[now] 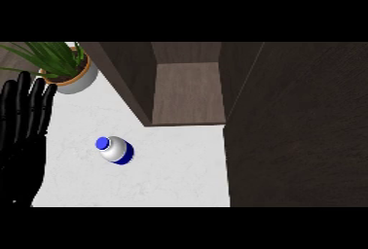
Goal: Pick up the bottled water, place it into the cabinet and close the cabinet
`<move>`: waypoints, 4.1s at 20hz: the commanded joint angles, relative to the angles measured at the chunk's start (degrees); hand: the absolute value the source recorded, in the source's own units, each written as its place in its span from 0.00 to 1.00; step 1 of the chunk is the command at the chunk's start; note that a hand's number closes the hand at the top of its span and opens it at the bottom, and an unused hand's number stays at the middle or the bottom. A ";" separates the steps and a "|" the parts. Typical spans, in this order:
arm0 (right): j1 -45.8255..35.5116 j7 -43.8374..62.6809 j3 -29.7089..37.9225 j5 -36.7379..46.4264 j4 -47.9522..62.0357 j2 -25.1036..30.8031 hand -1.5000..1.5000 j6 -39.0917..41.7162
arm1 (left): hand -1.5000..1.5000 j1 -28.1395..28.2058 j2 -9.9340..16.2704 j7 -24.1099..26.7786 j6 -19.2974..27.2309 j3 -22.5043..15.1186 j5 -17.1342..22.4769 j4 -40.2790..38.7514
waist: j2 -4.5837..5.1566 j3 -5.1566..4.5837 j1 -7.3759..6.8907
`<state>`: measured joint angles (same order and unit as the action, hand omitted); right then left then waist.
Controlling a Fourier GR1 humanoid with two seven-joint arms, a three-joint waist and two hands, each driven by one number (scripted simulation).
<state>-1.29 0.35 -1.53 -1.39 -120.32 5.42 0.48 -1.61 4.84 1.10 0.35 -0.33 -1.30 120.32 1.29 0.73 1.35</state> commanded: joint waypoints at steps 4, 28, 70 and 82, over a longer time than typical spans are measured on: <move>6.55 -0.90 -0.17 -2.04 -5.61 -0.60 0.00 1.26 | 0.00 0.85 5.12 3.79 -13.74 1.83 13.75 -3.30 | -1.38 -0.78 -0.78; 36.73 8.30 -11.53 -6.15 -26.35 -2.45 0.00 8.23 | 0.00 16.04 7.85 -11.12 -23.77 6.01 24.95 1.12 | -1.50 -0.73 -0.93; 57.49 -7.07 -10.00 -7.85 -28.44 1.56 0.00 17.23 | 0.00 -14.11 6.30 44.45 -29.61 10.66 -1.75 -89.76 | -1.10 -0.85 0.02; 61.94 -11.38 -9.84 -7.63 -29.64 2.84 0.00 20.07 | 1.00 -22.86 4.23 49.62 -28.71 13.97 0.66 -102.29 | -0.93 -0.97 1.28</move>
<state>56.72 -12.93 -11.80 -5.86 -142.30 6.94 19.53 -21.93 8.30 46.90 -23.38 12.26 -1.87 21.25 0.40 -0.21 2.15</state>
